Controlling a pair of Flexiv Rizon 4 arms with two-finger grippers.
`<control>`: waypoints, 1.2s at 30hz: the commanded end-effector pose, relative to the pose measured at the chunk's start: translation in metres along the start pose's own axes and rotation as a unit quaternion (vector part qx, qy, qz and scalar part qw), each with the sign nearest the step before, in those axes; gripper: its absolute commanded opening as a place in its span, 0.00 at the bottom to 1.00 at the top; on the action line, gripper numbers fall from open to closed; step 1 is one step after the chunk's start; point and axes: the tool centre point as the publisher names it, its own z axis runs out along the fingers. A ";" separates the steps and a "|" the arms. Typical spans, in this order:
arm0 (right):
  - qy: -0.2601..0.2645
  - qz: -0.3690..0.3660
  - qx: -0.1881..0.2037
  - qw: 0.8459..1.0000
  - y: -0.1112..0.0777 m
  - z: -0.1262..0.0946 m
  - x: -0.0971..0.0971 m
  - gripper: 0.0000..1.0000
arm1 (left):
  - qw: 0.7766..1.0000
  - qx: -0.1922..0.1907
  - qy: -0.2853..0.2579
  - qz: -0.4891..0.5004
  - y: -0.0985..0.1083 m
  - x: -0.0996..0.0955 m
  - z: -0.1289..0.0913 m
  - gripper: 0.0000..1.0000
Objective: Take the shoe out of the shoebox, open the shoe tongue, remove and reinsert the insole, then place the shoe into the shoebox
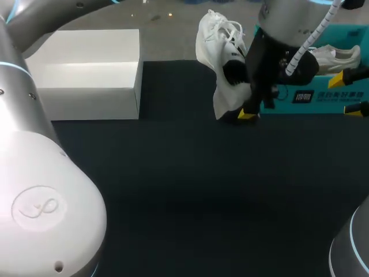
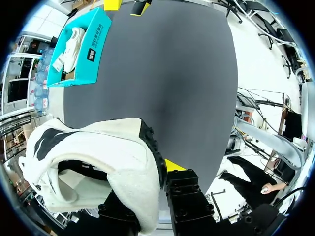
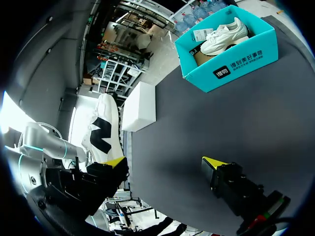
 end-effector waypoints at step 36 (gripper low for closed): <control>-0.001 0.001 0.000 1.000 0.000 0.000 0.000 1.00 | 0.993 0.079 0.043 -0.076 0.282 -0.126 0.097 0.00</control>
